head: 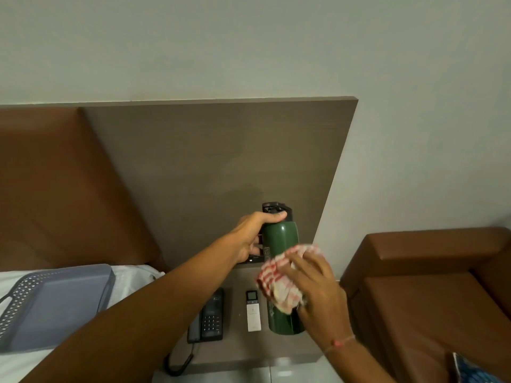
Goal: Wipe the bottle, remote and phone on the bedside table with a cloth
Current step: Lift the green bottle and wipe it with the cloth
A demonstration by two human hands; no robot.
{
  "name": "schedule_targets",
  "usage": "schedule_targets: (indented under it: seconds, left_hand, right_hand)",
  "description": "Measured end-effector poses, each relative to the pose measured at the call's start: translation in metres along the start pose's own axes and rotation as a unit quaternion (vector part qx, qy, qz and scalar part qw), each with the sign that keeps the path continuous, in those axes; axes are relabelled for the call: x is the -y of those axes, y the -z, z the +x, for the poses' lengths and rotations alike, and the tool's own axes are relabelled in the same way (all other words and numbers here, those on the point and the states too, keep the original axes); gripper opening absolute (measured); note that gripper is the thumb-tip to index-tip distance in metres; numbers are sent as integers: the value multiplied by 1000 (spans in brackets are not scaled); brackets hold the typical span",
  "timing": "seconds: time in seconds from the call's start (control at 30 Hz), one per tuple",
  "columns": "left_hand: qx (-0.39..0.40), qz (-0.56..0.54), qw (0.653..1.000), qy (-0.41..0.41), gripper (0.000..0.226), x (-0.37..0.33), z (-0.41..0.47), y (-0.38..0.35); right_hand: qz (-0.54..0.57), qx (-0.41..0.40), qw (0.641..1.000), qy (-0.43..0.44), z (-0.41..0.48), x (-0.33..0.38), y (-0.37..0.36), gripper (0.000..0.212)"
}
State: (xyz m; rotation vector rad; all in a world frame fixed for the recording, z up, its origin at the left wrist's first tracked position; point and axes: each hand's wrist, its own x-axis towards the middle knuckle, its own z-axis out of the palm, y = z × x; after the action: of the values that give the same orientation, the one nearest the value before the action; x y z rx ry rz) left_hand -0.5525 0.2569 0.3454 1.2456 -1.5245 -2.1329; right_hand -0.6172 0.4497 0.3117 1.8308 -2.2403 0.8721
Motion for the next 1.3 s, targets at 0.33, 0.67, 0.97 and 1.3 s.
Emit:
schedule_targets:
  seconds: [0.33,0.67,0.97,1.3]
  left_hand:
    - [86,-64,993,-56,55,-11,5,44]
    - [151,-92,984,-30,36,5,20,34]
    - [96,-87,990,-65,41,33,73,41]
    - [-119,46,986,-110,46,217,200,-17]
  right_hand:
    - [105,-74,990,51,-60,-26,11,33]
    - [220,-130,961,-103,34,-9,6,41]
    - [169,40,968,-183,-72,-47,-68,38]
    - [310,-99,697,-639,-117,-159,-173,9]
